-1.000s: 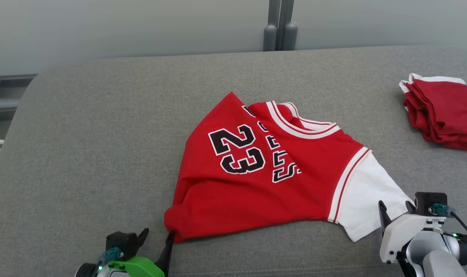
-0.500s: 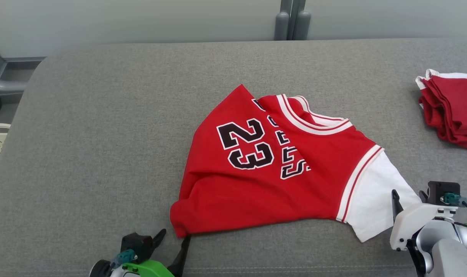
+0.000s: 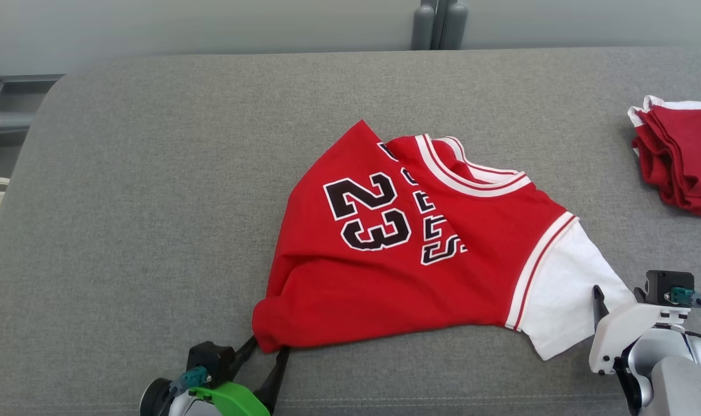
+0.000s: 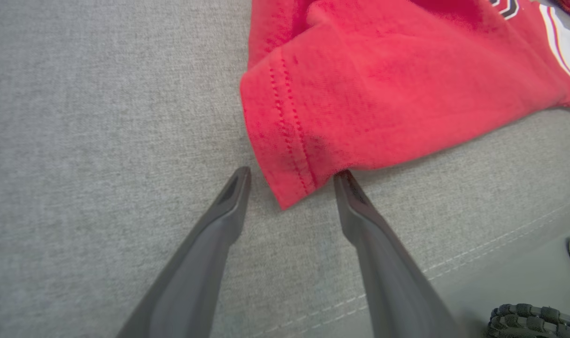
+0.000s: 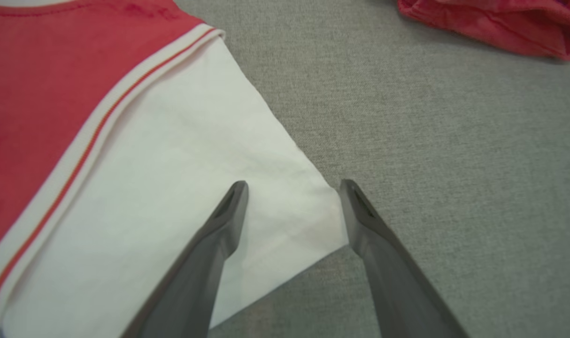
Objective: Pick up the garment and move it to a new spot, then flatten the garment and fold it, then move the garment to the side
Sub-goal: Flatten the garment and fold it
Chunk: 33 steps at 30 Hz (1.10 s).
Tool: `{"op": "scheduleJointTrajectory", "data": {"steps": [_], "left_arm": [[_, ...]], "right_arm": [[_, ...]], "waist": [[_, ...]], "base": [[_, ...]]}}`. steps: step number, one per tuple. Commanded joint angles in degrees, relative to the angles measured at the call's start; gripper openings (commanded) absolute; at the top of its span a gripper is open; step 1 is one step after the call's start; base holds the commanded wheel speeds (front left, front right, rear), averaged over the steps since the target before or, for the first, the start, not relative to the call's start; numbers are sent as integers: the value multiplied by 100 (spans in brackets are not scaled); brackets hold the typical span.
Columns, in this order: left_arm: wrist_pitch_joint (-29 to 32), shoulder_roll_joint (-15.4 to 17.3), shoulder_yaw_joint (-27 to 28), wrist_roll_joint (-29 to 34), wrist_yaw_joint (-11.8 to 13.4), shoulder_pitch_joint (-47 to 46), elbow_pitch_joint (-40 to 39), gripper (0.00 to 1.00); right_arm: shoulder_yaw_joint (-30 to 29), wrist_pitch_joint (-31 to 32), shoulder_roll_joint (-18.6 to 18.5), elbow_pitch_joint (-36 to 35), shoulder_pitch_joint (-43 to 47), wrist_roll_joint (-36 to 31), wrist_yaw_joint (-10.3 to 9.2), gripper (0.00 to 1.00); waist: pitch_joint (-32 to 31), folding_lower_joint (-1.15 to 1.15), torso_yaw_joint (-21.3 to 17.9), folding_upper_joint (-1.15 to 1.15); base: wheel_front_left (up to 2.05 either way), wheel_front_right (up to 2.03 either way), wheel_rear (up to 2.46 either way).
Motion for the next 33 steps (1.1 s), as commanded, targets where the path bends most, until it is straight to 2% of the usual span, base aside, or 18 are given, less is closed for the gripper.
{"op": "scheduleJointTrajectory", "data": {"steps": [1,3,4,5,6,8,9,11,12,15,20,25,26,27,28,29,33], "left_arm": [[-46,39,-28,-42,-11,-98,15,49],[-57,57,-76,-89,-11,-141,45,27],[-73,63,-93,-100,-11,-155,58,10],[-81,66,-104,-120,-11,-164,81,1],[-92,69,-116,-142,-11,-169,102,0],[-104,78,-140,-164,-11,-177,133,12],[-107,83,-151,-178,-11,-179,146,15],[-129,90,-182,-192,-12,-178,171,13],[-132,88,-196,-214,-12,-178,184,6],[-134,84,-256,-235,-12,-201,217,0],[-152,86,-306,-301,-12,-221,272,0],[-189,110,-306,-348,-12,-244,303,0],[-188,112,-310,-352,-12,-255,304,0],[-191,114,-316,-356,-12,-264,306,0],[-191,114,-316,-356,-12,-264,306,0],[-196,116,-318,-357,-12,-272,301,0],[-212,133,-311,-376,-7,-262,284,0]], "right_arm": [[-19,-10,-9,22,-61,-40,-5,100],[-35,-20,-4,44,-69,-54,-5,100],[-40,-23,-1,58,-79,-57,-5,100],[-43,-19,-1,69,-90,-74,-5,100],[-46,3,1,84,-101,-80,-5,100],[-37,13,10,115,-102,-78,-5,100],[-26,30,15,134,-100,-61,-5,100],[-33,59,18,169,-91,-43,-4,100],[-52,91,21,196,-74,-39,-5,100],[-208,90,-8,187,7,-162,-8,100],[-573,104,33,109,130,-284,-8,100],[-634,162,55,143,105,-204,-8,100],[-621,186,59,167,91,-187,-8,50],[-616,218,64,198,79,-167,-8,20],[-616,218,64,198,79,-167,-8,20],[-602,243,65,225,65,-139,-8,0],[-574,239,57,272,53,-37,-9,0]], "waist": [[22,0,1,0],[40,0,-3,0],[47,0,-5,0],[53,0,-7,0],[57,0,-8,0],[63,0,-9,0],[66,0,-8,0],[66,0,-5,0],[69,0,-1,0],[73,0,25,0],[63,0,39,0],[68,0,1,0],[69,0,-2,0],[69,0,-4,0],[69,0,-4,0],[69,0,-4,0],[40,0,-2,0]], "base": [[0,0,0],[0,0,0],[0,0,0],[0,0,0],[0,0,0],[0,0,0],[0,0,0],[0,0,0],[0,0,0],[0,0,0],[0,0,0],[0,0,0],[0,0,0],[0,0,0],[0,0,0],[0,0,0],[0,0,0]]}}
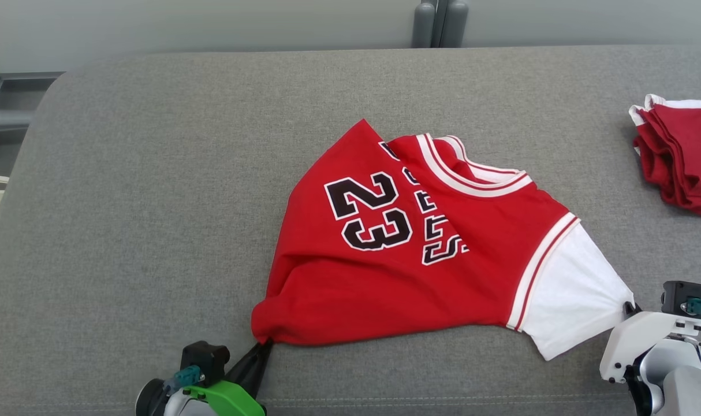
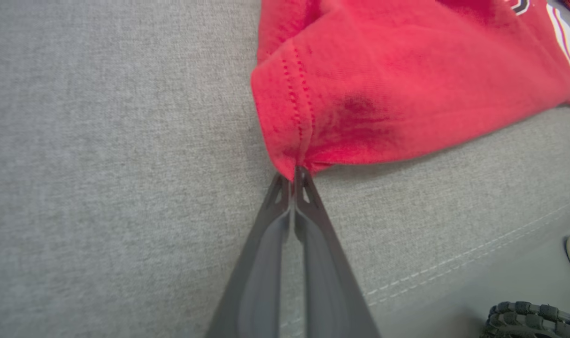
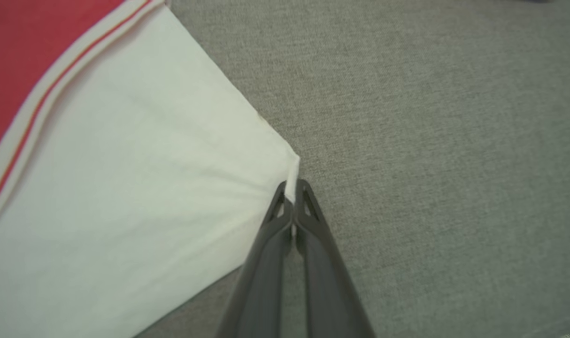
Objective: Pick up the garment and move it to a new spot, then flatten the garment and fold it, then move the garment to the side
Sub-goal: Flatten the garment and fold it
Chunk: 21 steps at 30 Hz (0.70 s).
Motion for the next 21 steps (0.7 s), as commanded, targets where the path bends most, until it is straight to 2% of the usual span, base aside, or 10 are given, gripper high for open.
{"op": "scheduleJointTrajectory", "data": {"steps": [1,6,11,15,21], "left_arm": [[-45,43,21,-30,-7,-82,-12,0],[-111,106,174,-143,36,-19,-345,0],[-141,311,403,-198,165,38,-1055,0],[69,546,487,-177,291,-50,-1657,0],[563,860,564,-208,388,-297,-2508,0]], "right_arm": [[-16,-2,-31,62,55,19,-15,0],[21,-136,-6,-113,47,387,-13,0],[216,-131,11,-475,-53,1464,-12,0],[432,-11,6,-883,-122,2024,-12,0],[789,390,9,-1517,-270,2477,-11,0]], "waist": [[-16,0,5,0],[-135,0,6,0],[-275,0,-23,0],[-397,0,-58,0],[-484,0,-122,0]], "base": [[0,0,0],[0,0,0],[0,0,0],[0,0,0],[0,0,0]]}}
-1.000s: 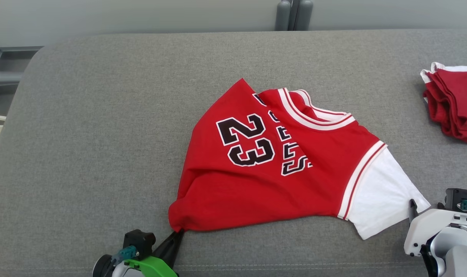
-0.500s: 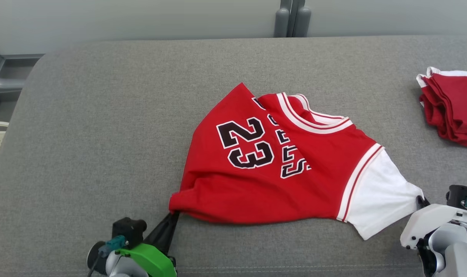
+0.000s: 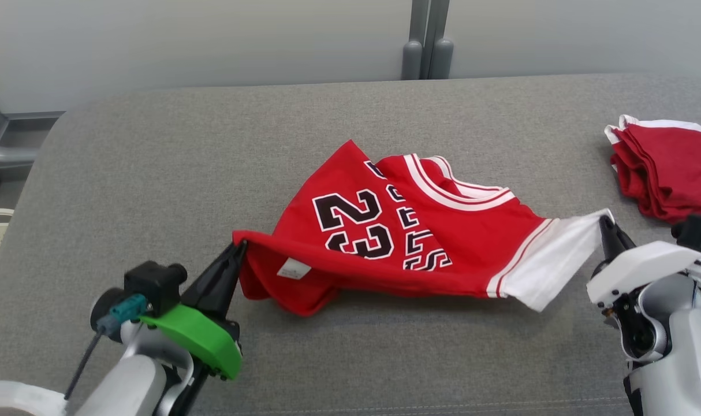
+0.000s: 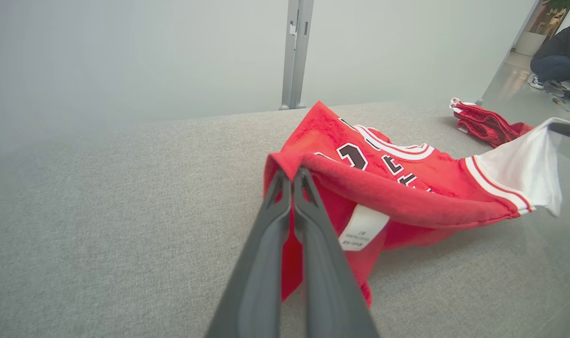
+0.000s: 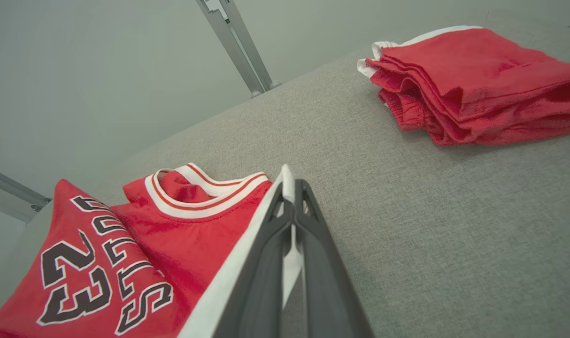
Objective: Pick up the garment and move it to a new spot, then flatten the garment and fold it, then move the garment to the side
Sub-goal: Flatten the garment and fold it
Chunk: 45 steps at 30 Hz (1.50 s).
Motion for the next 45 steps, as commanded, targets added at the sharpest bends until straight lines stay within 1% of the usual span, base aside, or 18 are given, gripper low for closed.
{"op": "scheduleJointTrajectory", "data": {"steps": [1,3,6,12,13,15,16,17,20,22,24,25,27,30,34,35,40,45], "left_arm": [[128,128,53,-3,34,-215,-183,0],[275,227,106,-5,31,-413,-355,0],[548,392,193,6,-60,-954,-529,0],[929,564,151,38,-255,-2157,-294,0],[994,616,116,79,-277,-2376,-206,0],[1029,593,64,16,-316,-2768,-88,0],[1029,593,64,16,-316,-2768,-88,0],[1094,635,8,49,-328,-2957,-2,0],[1149,649,-100,-66,-363,-3429,216,0],[1167,610,-90,-371,-363,-3748,347,0],[1363,668,-384,-677,-369,-3995,299,0],[1429,739,-438,-979,-369,-4161,233,0],[1545,1065,-496,-1328,-356,-4589,107,0],[1594,1282,-611,-1692,-359,-5209,-28,0],[1475,1602,-630,-1806,-359,-6204,-5,0],[1397,1620,-615,-1829,-359,-6418,42,0],[986,1571,-511,-2040,-360,-7243,369,0],[259,1418,-356,-2115,-360,-7694,812,0]], "right_arm": [[89,119,-17,-163,-156,178,-5,0],[254,280,-14,-330,-315,355,-3,0],[546,570,-18,-589,-760,468,-3,0],[808,817,-81,-809,-1738,399,-3,0],[854,839,-96,-812,-1925,369,-3,0],[903,850,-127,-751,-2268,320,-3,0],[903,850,-127,-751,-2268,320,-3,0],[938,860,-147,-706,-2449,283,-3,0],[1155,819,-322,-464,-2903,50,-3,0],[1249,846,-366,-204,-3222,-66,-3,0],[1336,854,-325,77,-3601,-143,-2,0],[1426,837,-303,214,-3843,-177,-2,0],[1561,726,-283,477,-4365,-287,-3,0],[1638,510,-233,851,-5120,-432,-3,0],[1505,134,-246,1195,-6136,-701,-4,0],[1438,16,-238,1283,-6332,-785,-4,0],[819,-658,-241,1694,-7165,-1264,-4,0],[104,-1342,-168,2029,-7783,-1756,-4,0]], "waist": [[-2,0,-47,0],[42,0,-85,0],[204,0,-174,0],[512,0,-262,0],[545,0,-288,0],[597,0,-334,0],[597,0,-334,0],[619,0,-360,0],[692,0,-433,0],[842,0,-488,0],[1064,0,-585,0],[1216,0,-662,0],[1590,0,-825,0],[2154,0,-933,0],[2785,0,-1008,0],[2898,0,-1014,0],[3156,0,-1026,0],[3138,0,-1026,0]], "base": [[0,0,0],[0,0,0],[0,0,0],[0,0,0],[0,0,0],[0,0,0],[0,0,0],[0,0,0],[0,0,0],[0,0,0],[0,0,0],[0,0,0],[0,0,0],[0,0,0],[0,0,0],[0,0,0],[0,0,0],[0,0,0]]}}
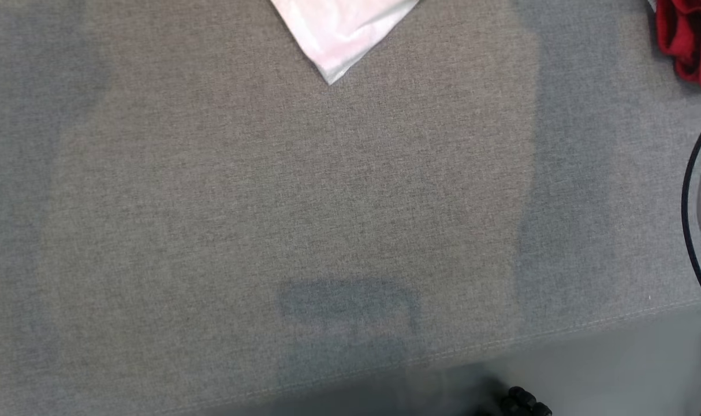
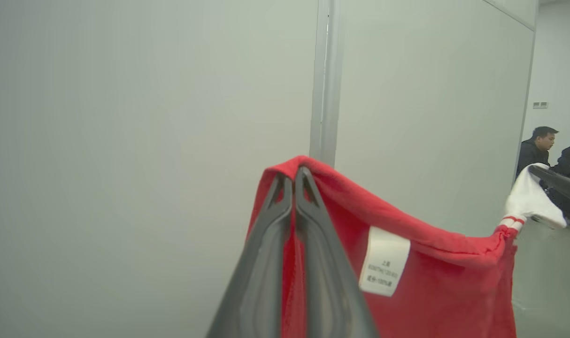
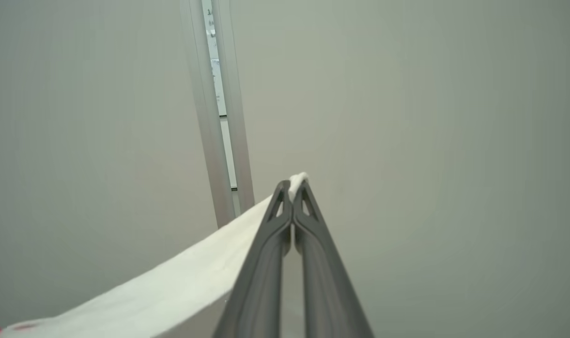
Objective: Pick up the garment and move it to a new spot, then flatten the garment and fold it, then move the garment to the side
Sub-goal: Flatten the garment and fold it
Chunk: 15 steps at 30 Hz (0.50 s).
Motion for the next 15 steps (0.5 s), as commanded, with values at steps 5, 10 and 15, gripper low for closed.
{"op": "scheduleJointTrajectory", "data": {"steps": [5,10,15], "left_arm": [[-771,-228,202,253,25,-369,479,0],[-978,-412,457,429,81,-303,671,0],[-1007,-470,637,427,36,141,740,0]], "right_arm": [[-563,-701,88,231,-576,-490,-2,0],[-751,-1089,127,149,-935,-680,-3,0],[-396,-1152,153,252,-809,-658,-2,0]], "waist": [[4,-1,-68,0],[-30,-1,-24,0],[102,-1,39,0]], "base": [[0,0,0],[0,0,0],[0,0,0]]}}
